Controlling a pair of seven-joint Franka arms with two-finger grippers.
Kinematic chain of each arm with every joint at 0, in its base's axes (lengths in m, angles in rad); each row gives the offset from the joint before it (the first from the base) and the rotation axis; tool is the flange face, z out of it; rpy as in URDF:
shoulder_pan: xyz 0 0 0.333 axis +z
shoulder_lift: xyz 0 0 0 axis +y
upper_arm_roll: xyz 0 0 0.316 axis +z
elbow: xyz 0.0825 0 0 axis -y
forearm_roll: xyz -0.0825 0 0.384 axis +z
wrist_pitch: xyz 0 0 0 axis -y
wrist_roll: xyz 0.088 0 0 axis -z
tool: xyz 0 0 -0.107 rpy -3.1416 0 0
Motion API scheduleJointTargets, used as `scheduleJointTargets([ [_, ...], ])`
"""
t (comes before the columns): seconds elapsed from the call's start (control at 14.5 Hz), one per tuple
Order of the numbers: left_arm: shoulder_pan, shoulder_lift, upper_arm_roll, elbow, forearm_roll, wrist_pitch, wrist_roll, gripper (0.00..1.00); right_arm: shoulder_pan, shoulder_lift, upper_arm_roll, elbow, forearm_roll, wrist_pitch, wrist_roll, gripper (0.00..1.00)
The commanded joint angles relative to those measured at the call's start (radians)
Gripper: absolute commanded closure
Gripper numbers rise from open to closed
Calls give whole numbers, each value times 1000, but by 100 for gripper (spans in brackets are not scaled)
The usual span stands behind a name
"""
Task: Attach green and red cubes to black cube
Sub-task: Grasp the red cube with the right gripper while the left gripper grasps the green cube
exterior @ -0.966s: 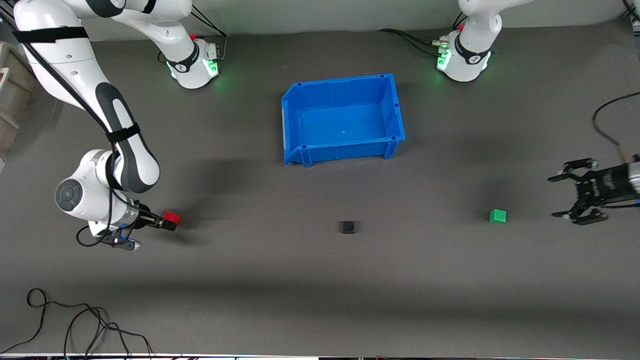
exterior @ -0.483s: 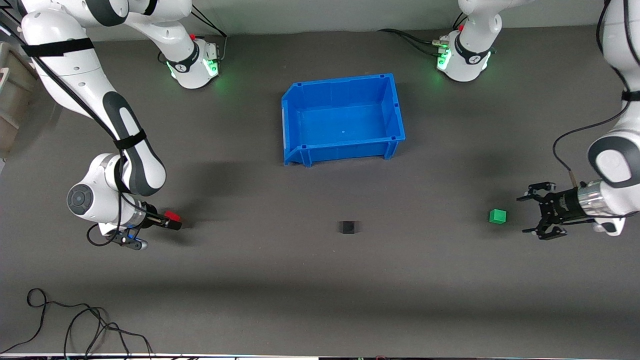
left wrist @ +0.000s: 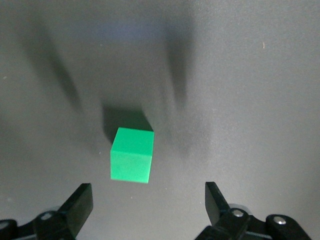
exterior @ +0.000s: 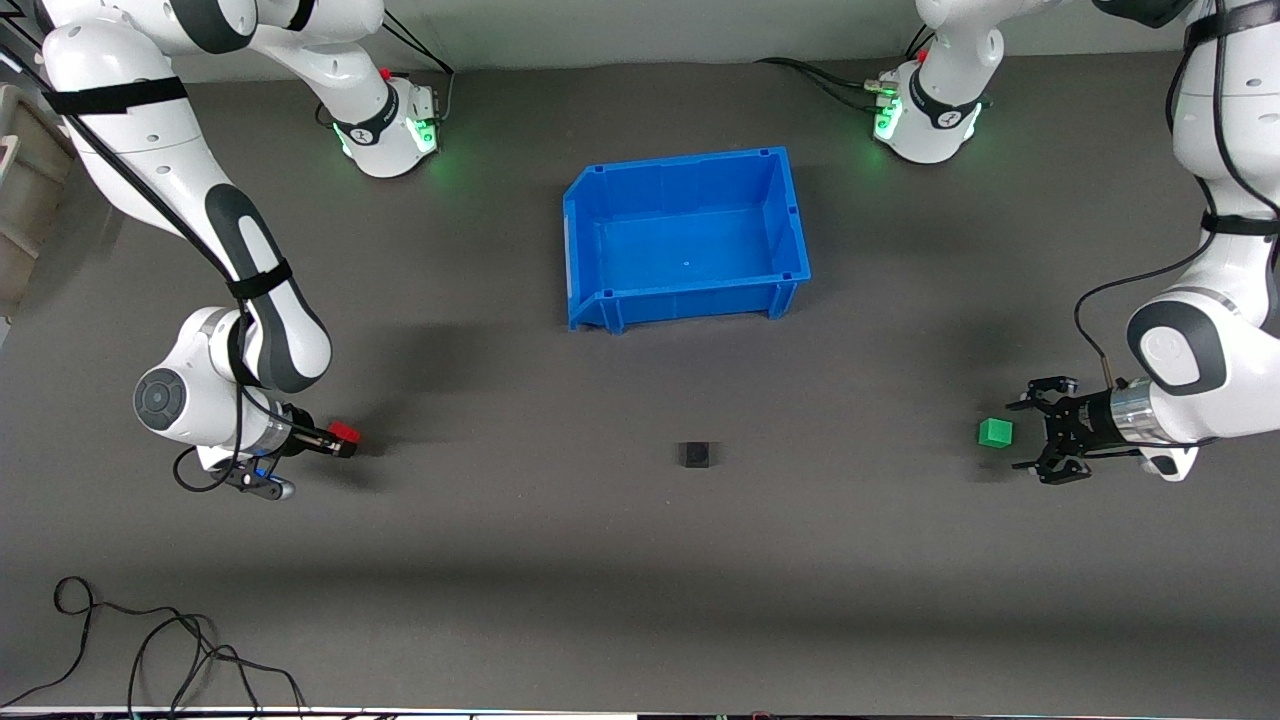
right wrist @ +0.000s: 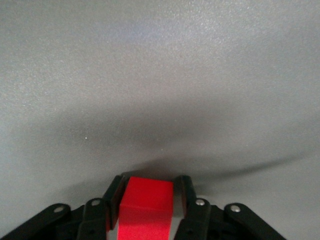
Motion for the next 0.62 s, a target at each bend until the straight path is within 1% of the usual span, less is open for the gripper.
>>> scheduleJointTargets([
  [0.0, -1, -9, 7, -49, -43, 35, 89, 0, -2, 5, 1, -1, 18, 13, 15, 70],
  [0.28, -1, -8, 7, -83, -44, 65, 128, 0, 1, 0, 3, 0, 18, 11, 39, 100],
  [0.34, -4, -5, 7, -84, -44, 73, 128, 1, 8, -6, 3, 0, 18, 8, 80, 100],
  [0.48, 1, -2, 8, -86, -44, 75, 139, 15, 43, -21, 5, 12, 18, -2, 169, 100],
  [0.55, 5, -2, 7, -86, -44, 73, 151, 30, 63, -27, 5, 19, 18, -4, 224, 100],
])
